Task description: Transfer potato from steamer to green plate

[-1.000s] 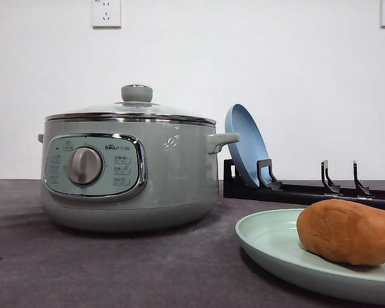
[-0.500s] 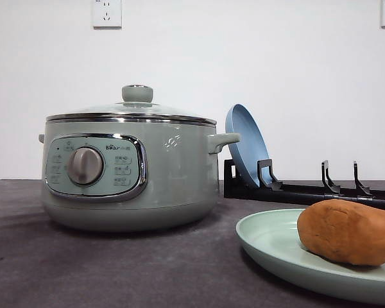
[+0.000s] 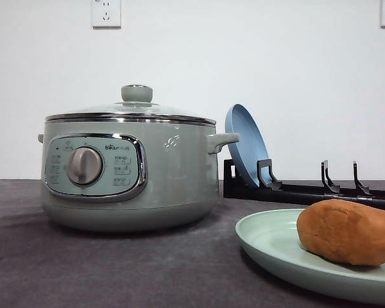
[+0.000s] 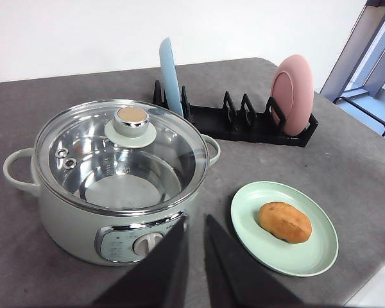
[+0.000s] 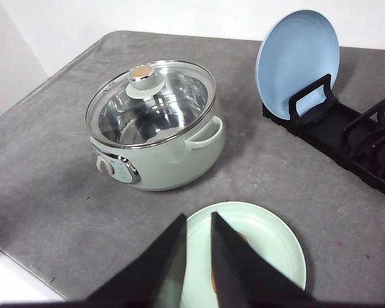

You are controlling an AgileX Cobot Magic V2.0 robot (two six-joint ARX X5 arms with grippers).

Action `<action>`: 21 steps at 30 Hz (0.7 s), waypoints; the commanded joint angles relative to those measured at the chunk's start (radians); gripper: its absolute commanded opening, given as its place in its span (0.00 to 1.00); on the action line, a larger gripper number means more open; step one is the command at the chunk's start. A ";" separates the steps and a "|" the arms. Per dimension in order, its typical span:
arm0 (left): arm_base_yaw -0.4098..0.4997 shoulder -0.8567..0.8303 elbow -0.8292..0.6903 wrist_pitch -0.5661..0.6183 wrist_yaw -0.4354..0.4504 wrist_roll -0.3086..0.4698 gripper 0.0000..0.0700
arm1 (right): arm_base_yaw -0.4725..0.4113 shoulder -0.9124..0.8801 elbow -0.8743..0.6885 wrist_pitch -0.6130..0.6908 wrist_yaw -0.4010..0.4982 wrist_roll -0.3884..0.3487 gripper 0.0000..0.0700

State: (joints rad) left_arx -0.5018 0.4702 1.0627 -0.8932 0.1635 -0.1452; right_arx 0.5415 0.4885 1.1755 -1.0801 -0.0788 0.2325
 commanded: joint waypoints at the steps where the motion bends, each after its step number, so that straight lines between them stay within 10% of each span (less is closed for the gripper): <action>1: -0.005 0.004 0.008 0.008 0.004 -0.002 0.04 | 0.005 0.002 0.016 0.012 0.000 -0.005 0.07; 15: 0.018 -0.016 -0.002 0.020 0.004 -0.002 0.04 | 0.005 0.002 0.016 0.014 0.000 -0.005 0.07; 21: 0.218 -0.126 -0.213 0.293 0.024 -0.002 0.04 | 0.005 0.002 0.016 0.018 0.001 -0.005 0.07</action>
State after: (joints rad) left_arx -0.3081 0.3562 0.8921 -0.6598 0.1829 -0.1452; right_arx 0.5415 0.4885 1.1755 -1.0721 -0.0788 0.2325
